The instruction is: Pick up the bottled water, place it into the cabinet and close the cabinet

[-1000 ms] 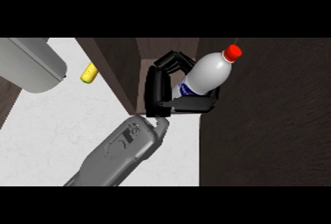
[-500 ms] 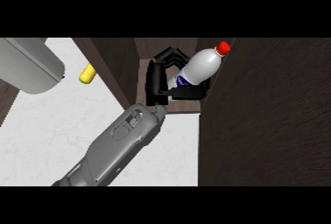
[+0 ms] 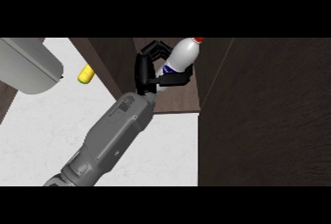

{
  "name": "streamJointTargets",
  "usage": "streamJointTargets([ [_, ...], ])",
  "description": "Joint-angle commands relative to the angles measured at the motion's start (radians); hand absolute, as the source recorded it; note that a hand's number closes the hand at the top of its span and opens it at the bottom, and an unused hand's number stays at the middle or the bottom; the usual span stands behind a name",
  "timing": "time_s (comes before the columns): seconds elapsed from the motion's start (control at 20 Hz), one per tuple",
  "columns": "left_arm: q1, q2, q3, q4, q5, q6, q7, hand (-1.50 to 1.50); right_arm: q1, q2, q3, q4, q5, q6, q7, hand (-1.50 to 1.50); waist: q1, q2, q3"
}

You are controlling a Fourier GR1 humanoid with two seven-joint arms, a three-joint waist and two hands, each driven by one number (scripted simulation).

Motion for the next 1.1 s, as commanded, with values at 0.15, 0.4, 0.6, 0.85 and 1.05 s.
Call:
streamJointTargets([
  [0.15, -0.145, -0.003, 0.025, 0.241, -0.064, -0.009, -0.043, 1.50, -0.025, 0.001, 0.012, -0.090, -0.124, -0.037, 0.089, -1.50, -0.001, 0.004, 0.000],
  [0.4, -0.221, 0.013, 0.039, 0.382, -0.099, -0.041, -0.036, -1.50, 0.003, 0.035, 0.041, -0.090, -0.057, 0.002, 0.044, -1.50, -0.011, 0.003, 0.000],
  [0.6, -0.254, -0.003, 0.023, 0.461, -0.105, -0.009, -0.035, -1.50, -0.007, 0.036, 0.065, -0.101, -0.061, -0.008, 0.075, -1.50, -0.022, 0.006, 0.000],
  [0.85, -0.304, -0.003, 0.097, 0.516, -0.088, -0.040, -0.050, -1.50, 0.008, 0.030, 0.016, -0.086, -0.092, 0.016, 0.035, -1.50, -0.022, 0.004, 0.000],
  [1.05, -0.311, 0.013, 0.137, 0.511, -0.072, -0.125, -0.108, -1.50, -0.003, 0.008, 0.006, -0.079, -0.106, 0.021, 0.050, -1.50, -0.017, 0.007, 0.000],
])
